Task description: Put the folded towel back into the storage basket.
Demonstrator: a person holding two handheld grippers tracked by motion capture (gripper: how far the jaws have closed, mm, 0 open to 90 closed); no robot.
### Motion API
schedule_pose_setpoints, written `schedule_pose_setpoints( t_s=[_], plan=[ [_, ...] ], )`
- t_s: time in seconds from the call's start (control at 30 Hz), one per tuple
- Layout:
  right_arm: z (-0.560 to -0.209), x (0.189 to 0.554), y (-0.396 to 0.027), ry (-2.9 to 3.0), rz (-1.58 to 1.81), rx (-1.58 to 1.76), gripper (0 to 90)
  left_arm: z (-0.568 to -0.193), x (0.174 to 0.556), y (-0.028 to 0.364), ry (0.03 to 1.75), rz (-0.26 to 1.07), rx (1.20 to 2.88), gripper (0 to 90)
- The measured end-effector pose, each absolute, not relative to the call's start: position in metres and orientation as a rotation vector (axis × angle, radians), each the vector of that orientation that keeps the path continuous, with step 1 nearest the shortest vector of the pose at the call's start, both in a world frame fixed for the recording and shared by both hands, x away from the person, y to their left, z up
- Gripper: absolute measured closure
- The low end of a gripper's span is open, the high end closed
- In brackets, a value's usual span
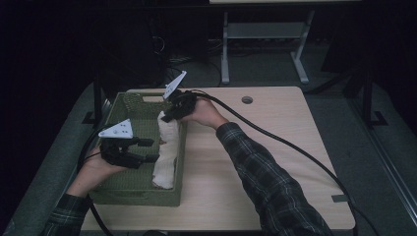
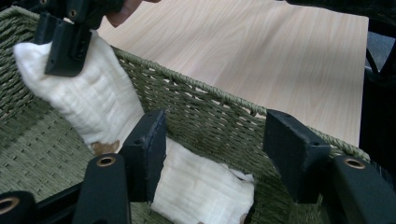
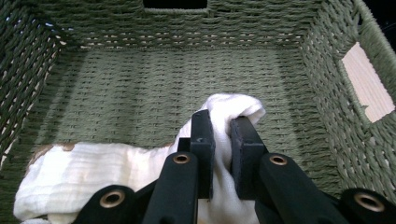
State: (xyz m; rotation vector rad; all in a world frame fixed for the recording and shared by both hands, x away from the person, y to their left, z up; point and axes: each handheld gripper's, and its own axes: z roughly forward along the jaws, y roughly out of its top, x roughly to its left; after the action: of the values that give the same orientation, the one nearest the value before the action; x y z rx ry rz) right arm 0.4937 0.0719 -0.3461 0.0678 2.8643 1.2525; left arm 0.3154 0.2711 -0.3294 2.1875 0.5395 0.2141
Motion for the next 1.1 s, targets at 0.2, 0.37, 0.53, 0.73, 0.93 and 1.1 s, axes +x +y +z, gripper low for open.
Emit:
schedule_pose_setpoints(
  t_s=[0.2, 0.37, 0.53, 0.73, 0.93, 1.1],
  plan=[
    [-0.347, 0.503, 0.075, 2.866, 1.236, 0.070, 81.4, -0.332, 0.319, 0.266, 0.539, 0.204, 2.183, 38.1],
    [-0.347, 0.510, 0.075, 2.853, 1.224, 0.076, 81.3, -0.334, 0.321, 0.265, 0.534, 0.200, 2.176, 38.1],
    [-0.345, 0.517, 0.076, 2.811, 1.224, 0.111, 70.0, -0.336, 0.321, 0.263, 0.538, 0.191, 2.172, 38.1],
    [-0.336, 0.522, 0.069, 2.746, 1.239, 0.174, 57.1, -0.335, 0.322, 0.262, 0.546, 0.192, 2.162, 37.1],
    [-0.329, 0.520, 0.053, 2.741, 1.249, 0.219, 49.5, -0.331, 0.325, 0.253, 0.547, 0.193, 2.147, 34.4],
    [-0.326, 0.517, 0.030, 2.733, 1.259, 0.240, 48.0, -0.327, 0.329, 0.234, 0.541, 0.188, 2.145, 33.7]
  ],
)
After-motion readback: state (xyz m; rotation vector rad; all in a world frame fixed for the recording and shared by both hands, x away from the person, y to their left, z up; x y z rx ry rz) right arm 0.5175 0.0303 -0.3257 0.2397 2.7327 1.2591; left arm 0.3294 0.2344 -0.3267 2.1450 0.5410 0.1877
